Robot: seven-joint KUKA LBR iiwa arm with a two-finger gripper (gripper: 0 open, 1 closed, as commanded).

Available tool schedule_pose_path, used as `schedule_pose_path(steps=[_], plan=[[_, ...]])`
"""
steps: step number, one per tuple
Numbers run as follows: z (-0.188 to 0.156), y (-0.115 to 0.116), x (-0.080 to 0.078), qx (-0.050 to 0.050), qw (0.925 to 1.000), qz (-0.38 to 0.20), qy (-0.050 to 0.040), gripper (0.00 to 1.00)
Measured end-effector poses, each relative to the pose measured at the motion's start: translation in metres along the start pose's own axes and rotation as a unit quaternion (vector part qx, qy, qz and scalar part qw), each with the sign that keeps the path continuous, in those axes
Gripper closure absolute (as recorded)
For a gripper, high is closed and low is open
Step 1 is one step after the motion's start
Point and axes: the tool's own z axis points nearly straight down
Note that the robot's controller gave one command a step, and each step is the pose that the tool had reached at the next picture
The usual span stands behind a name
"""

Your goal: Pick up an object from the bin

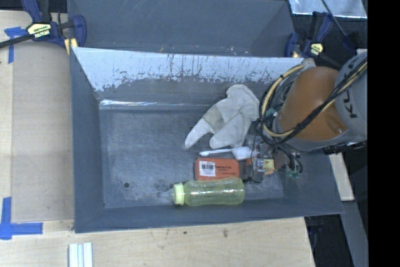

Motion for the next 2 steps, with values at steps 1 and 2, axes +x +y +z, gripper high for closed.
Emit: schedule_pose_path(steps=[1, 2], plan=[[-0.042, -0.003, 0.007, 0.001, 1.0000, 0.005, 0.0028, 1.00], [-0.123, 0.040, -0.013, 0.002, 1.0000, -0.005, 0.0004, 1.00]])
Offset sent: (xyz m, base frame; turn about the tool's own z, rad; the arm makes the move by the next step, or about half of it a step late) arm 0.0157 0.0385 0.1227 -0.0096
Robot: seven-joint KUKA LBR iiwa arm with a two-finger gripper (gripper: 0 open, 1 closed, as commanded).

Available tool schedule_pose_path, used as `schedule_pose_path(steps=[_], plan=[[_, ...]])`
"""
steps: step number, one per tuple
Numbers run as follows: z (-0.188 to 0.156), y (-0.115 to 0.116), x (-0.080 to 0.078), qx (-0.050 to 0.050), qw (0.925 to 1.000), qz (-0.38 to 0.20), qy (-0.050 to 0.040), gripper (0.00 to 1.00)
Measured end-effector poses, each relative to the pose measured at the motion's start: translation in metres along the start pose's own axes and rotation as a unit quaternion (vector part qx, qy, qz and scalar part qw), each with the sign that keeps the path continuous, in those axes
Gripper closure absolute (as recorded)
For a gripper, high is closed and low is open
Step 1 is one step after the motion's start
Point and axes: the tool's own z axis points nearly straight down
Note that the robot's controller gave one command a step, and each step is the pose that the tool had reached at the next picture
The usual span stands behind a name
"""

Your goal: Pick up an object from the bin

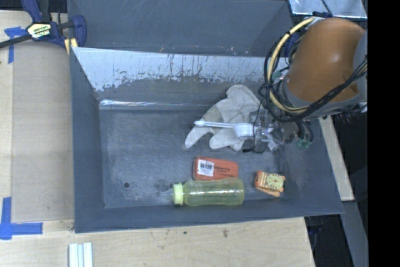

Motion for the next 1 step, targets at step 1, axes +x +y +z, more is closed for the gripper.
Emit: schedule_pose_path(steps=[1], plan=[[0.0000, 0.0000, 0.0000, 0.000, 1.0000, 0.000, 0.0000, 1.00]])
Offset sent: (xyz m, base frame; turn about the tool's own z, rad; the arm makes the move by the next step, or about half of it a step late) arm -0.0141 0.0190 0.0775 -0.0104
